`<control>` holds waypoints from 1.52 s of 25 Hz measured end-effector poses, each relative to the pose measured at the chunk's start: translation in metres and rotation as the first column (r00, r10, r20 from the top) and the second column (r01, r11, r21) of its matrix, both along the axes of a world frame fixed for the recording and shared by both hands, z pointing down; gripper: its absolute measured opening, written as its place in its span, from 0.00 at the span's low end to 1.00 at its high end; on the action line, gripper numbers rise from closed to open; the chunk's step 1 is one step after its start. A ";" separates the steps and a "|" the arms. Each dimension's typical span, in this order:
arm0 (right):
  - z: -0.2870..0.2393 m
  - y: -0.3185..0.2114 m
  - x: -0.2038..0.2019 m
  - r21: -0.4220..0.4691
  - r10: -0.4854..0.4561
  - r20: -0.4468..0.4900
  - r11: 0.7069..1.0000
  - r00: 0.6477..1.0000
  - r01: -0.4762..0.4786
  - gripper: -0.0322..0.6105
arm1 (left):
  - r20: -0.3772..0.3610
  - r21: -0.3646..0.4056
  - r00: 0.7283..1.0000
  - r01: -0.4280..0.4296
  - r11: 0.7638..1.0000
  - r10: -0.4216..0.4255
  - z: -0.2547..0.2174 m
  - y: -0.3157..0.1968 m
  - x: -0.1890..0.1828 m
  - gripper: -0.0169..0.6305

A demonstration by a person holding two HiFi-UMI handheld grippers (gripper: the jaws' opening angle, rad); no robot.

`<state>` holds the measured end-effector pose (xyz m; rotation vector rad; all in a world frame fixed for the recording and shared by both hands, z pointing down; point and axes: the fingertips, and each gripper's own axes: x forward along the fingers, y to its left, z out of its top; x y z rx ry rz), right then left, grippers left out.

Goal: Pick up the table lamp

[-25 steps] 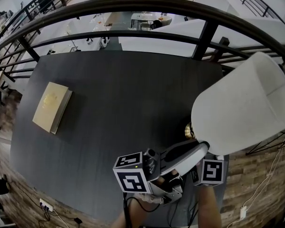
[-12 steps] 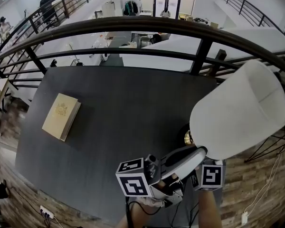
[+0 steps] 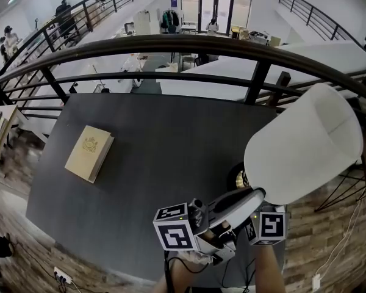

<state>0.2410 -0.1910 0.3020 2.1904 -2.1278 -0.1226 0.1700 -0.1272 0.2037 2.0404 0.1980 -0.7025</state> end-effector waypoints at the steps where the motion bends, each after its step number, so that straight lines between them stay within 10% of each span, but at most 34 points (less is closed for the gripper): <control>1: -0.001 0.001 -0.002 0.000 0.000 0.002 1.000 1.000 0.000 0.23 | -0.001 -0.001 1.000 0.000 1.000 0.000 -0.001 0.001 -0.002 0.17; 38: -0.009 0.010 -0.014 0.018 0.004 0.013 1.000 1.000 -0.004 0.23 | -0.018 0.005 1.000 -0.025 1.000 0.025 -0.009 0.010 -0.015 0.15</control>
